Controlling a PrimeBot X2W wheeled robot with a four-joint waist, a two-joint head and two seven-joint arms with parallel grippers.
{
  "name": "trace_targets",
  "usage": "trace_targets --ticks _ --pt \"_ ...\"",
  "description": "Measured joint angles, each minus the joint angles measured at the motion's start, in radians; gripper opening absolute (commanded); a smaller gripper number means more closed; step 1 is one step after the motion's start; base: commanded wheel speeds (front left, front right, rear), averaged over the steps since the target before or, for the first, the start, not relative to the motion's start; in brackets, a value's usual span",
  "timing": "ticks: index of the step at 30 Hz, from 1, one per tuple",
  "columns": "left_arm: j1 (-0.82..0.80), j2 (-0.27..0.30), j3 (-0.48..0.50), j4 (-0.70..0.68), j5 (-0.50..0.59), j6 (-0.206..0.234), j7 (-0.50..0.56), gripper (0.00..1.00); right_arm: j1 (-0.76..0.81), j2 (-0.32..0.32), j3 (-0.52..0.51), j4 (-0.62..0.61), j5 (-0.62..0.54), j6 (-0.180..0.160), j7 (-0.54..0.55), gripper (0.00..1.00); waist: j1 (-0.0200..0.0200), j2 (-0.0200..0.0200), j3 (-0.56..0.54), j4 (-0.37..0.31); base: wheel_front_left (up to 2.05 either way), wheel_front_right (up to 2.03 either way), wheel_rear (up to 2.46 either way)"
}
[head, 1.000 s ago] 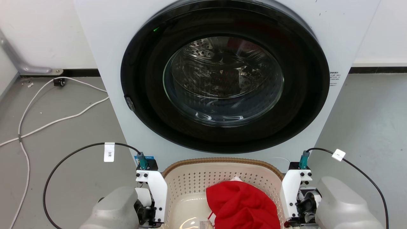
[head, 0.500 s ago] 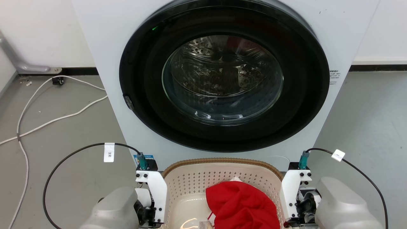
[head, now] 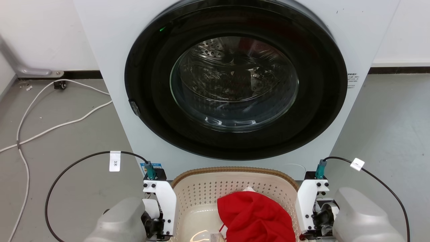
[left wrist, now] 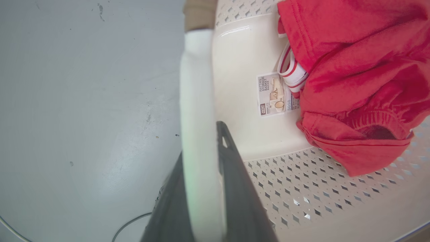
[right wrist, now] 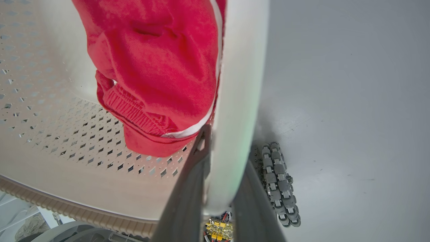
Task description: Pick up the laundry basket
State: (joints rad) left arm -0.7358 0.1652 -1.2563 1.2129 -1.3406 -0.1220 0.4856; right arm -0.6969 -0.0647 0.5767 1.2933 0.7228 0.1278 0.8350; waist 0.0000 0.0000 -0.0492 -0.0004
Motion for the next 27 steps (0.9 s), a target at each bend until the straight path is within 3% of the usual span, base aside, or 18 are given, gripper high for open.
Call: trace_targets --ticks 27 --pt "0.005 -0.001 -0.005 0.000 -0.009 0.000 0.000 0.00 0.000 -0.001 0.013 0.003 0.017 0.000 -0.003 0.00 0.0000 0.0000 0.003 0.002 0.00 0.00 0.00"
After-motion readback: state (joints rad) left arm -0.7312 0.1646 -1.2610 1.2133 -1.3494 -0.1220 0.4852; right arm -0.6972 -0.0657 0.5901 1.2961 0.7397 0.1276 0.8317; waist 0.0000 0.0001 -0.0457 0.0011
